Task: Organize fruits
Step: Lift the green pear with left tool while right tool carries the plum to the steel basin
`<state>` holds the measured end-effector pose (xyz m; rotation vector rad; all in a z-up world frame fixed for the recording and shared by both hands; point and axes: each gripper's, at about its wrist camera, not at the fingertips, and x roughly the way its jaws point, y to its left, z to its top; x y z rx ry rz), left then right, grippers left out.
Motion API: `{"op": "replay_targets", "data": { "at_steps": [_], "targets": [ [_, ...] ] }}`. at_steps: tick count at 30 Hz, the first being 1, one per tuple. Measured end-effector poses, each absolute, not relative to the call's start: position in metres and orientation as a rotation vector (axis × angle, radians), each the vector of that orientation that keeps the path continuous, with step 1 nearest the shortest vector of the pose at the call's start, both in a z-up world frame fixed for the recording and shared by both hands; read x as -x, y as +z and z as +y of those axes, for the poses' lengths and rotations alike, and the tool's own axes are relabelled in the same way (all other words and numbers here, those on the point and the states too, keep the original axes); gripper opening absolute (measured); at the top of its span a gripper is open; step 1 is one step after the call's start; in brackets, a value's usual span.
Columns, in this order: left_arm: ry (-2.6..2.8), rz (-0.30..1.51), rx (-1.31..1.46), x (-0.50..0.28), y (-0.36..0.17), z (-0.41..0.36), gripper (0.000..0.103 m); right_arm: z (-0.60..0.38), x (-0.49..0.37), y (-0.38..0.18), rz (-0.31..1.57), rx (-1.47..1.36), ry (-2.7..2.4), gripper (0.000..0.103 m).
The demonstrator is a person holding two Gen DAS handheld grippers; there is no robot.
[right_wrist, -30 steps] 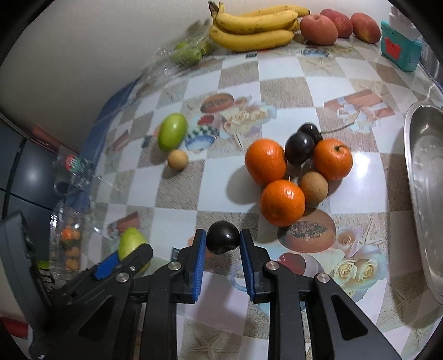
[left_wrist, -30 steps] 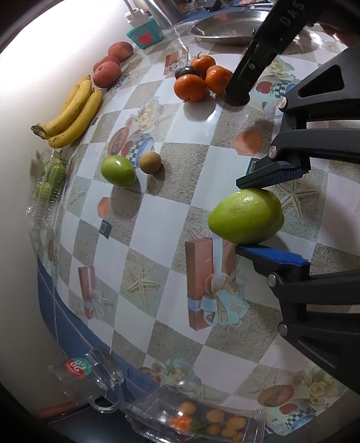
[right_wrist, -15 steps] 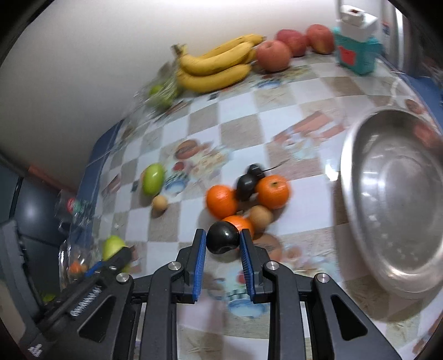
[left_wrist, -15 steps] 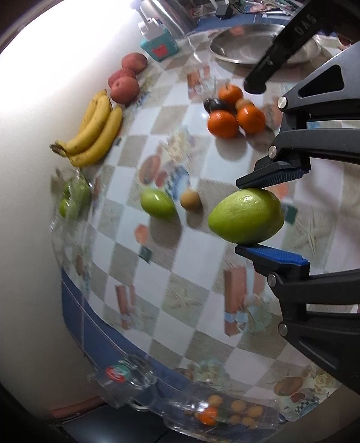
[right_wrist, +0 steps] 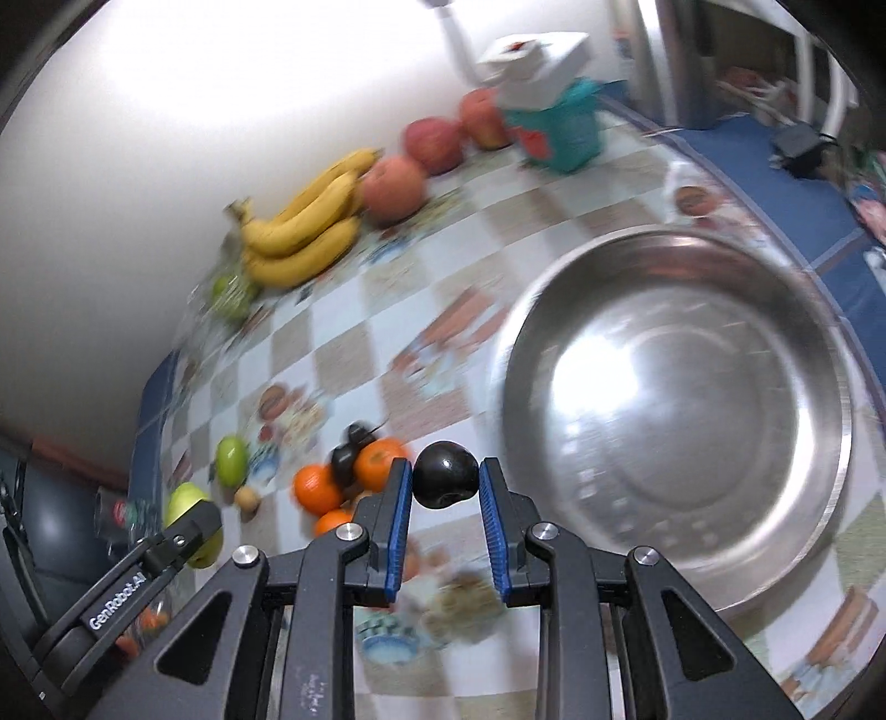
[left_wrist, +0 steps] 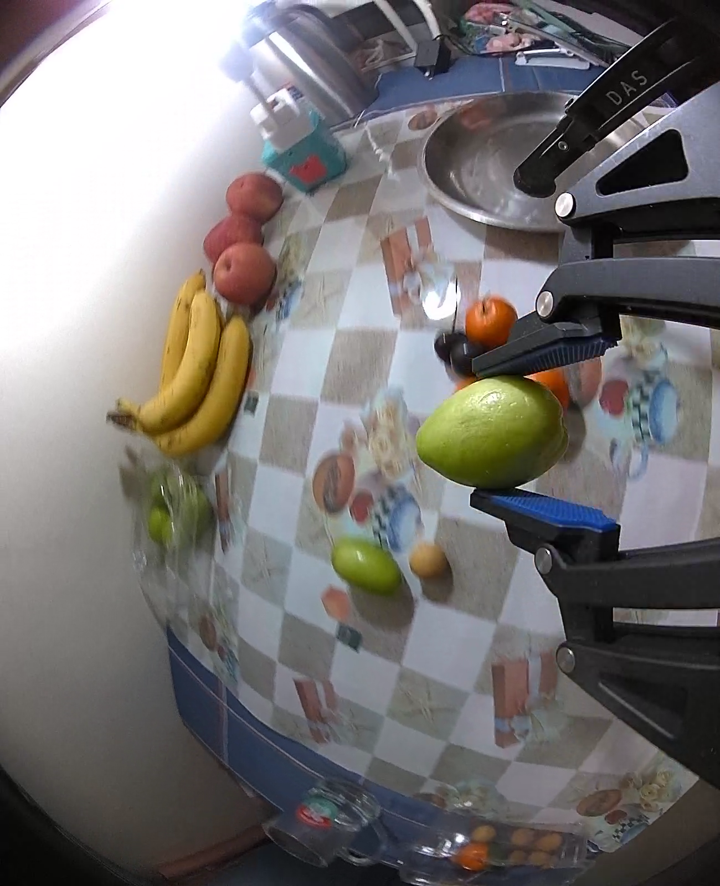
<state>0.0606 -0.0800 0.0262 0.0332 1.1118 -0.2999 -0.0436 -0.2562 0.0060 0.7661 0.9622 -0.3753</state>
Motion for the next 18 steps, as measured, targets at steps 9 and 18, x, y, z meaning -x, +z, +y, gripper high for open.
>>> {"op": "replay_targets", "data": {
  "at_steps": [9,18],
  "targets": [
    [-0.412,1.112,-0.12,-0.049,0.022,-0.153,0.043,-0.308,0.071,-0.002,0.925,-0.862,-0.499,0.026],
    [-0.535,1.076,-0.216,-0.033,0.014,-0.213,0.043,-0.35,0.101,-0.009,0.89,-0.914,-0.65,0.026]
  ]
}}
